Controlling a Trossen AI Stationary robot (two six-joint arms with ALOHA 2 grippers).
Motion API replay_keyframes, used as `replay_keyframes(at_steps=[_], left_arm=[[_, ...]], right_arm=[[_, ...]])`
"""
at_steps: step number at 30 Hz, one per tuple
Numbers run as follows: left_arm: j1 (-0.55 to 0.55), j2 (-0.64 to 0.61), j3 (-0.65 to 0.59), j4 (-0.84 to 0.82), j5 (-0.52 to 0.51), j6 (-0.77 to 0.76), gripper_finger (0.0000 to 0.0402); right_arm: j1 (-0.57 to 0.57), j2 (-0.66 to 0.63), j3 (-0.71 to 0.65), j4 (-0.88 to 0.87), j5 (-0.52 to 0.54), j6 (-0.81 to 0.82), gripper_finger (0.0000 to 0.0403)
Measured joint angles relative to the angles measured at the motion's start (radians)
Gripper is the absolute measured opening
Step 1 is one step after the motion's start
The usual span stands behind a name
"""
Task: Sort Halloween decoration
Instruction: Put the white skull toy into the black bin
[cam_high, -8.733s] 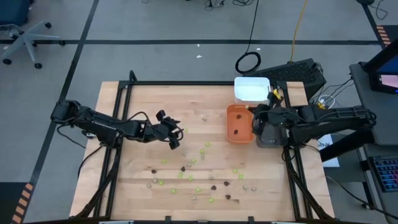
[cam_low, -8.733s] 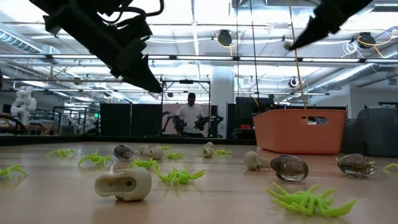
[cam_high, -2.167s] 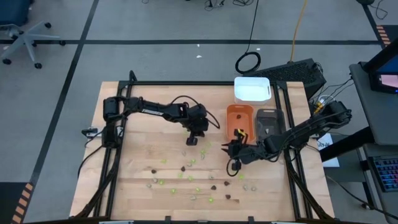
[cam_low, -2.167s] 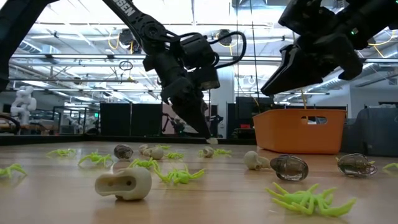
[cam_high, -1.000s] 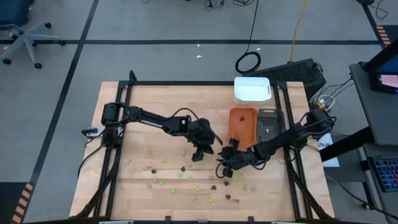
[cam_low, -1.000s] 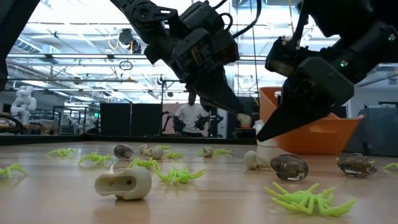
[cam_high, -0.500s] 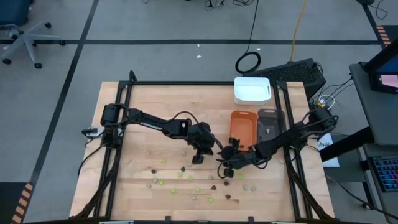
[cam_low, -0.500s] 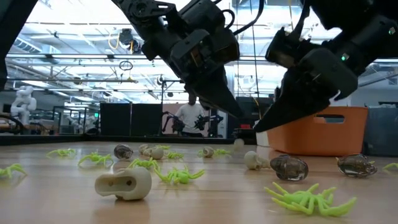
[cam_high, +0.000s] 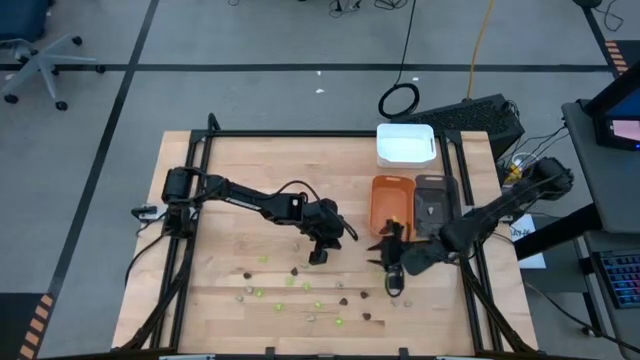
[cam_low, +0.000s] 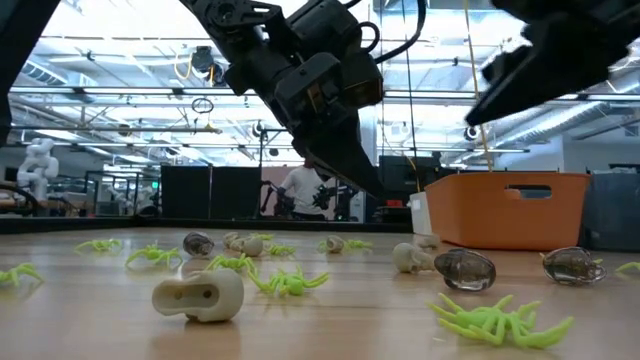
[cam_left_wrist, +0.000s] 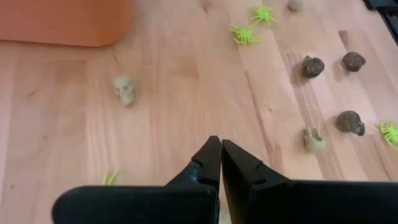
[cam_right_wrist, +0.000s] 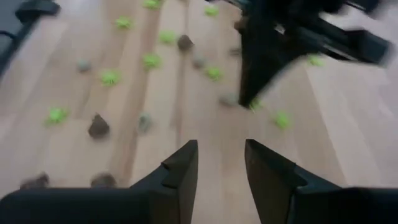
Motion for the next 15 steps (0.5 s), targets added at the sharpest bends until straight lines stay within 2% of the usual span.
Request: replay_keyframes(at_steps=[5, 8, 11, 15], left_arm=[[-0.005, 0.0, 0.0, 0.051, -0.077, 0.007, 0.0012], [-0.004, 0.004, 0.0, 0.12, -0.129, 0.026, 0.0013], [-0.003, 0.007, 0.0, 0.178, -0.134, 0.03, 0.002], [0.008, 0.007, 0.001, 0.198, -0.152, 0.025, 0.0038]], right_arm=[[0.07, -0.026, 0.0, -0.175, 0.093, 0.157, 0.0111], [0.086, 0.01, 0.0, -0.199, 0.094, 0.176, 0.0099], [0.089, 0.063, 0.0, -0.226, 0.096, 0.181, 0.0083], [0.087, 0.118, 0.0, -0.283, 0.193, 0.198, 0.0055]])
